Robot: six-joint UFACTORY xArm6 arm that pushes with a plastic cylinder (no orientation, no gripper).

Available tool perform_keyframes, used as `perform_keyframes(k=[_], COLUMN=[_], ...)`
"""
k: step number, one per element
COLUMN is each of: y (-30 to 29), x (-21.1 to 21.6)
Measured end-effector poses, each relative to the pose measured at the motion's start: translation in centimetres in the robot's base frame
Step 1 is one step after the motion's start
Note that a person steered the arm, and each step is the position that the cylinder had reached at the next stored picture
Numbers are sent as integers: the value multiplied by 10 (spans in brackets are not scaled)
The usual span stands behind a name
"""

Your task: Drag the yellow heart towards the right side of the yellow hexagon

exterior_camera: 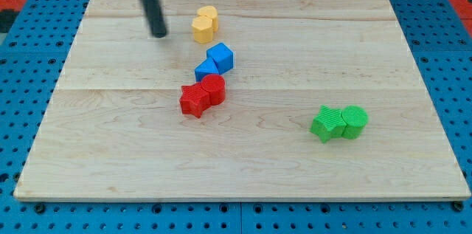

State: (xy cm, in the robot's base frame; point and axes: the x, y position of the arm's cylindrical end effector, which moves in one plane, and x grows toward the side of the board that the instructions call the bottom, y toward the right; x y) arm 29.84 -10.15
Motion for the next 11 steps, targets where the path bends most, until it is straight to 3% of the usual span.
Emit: perform_keyframes(k=[1,2,3,4,5,6,7,8,10,11], y=[73,114,82,43,22,126,187,172,92,166], x=[-25,-16,-57,-60,-103,-104,-59,-96,-90,-68])
